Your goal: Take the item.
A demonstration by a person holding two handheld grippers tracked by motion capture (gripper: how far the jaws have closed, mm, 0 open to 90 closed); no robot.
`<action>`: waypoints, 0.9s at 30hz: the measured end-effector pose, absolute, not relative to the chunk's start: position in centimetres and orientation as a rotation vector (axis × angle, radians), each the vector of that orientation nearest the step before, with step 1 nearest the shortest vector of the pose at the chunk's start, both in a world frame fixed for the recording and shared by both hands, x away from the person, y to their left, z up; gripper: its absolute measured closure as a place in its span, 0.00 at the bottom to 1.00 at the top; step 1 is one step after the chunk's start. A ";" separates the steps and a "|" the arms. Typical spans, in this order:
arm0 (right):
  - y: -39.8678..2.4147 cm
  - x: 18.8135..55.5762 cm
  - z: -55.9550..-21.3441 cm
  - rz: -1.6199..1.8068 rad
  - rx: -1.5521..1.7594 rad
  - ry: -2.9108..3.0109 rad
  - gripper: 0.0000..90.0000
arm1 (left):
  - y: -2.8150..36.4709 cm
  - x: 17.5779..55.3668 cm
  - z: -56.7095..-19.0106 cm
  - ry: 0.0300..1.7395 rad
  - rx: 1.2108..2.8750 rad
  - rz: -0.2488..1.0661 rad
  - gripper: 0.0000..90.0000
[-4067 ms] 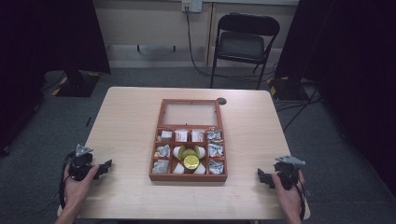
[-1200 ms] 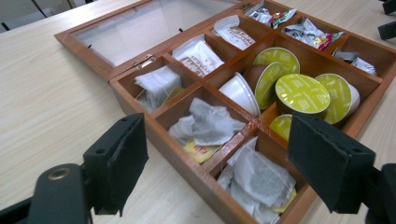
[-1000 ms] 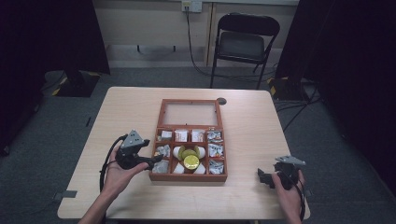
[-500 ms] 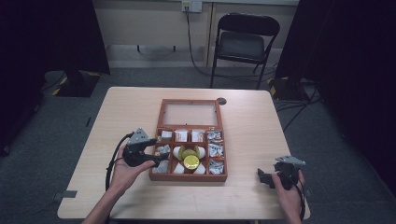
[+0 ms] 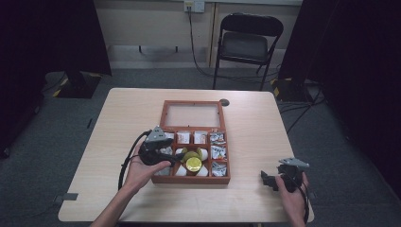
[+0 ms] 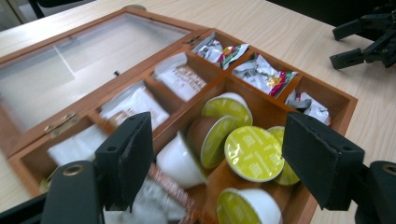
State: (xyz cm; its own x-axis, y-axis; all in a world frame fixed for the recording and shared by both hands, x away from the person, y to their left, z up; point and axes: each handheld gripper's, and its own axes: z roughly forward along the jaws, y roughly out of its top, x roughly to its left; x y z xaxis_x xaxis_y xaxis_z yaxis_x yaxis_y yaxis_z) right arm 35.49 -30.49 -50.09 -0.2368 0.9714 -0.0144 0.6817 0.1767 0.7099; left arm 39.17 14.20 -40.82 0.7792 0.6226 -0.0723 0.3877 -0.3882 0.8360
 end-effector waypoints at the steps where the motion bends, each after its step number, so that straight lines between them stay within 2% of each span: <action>1: -30.5 35.5 -50.1 0.815 1.552 1.989 0.00 | 13.9 39.2 -40.8 0.753 2.021 0.308 0.29; 10: -30.5 35.5 -50.1 0.815 1.552 1.989 0.00 | 11.2 39.7 -42.1 0.727 2.091 0.272 0.30; 13: -30.5 35.5 -50.1 0.815 1.552 1.989 0.00 | 11.0 39.8 -42.6 0.741 2.094 0.229 0.31; 27: -30.5 35.5 -50.1 0.815 1.552 1.989 0.00 | 9.6 39.4 -44.9 0.725 2.195 0.194 0.34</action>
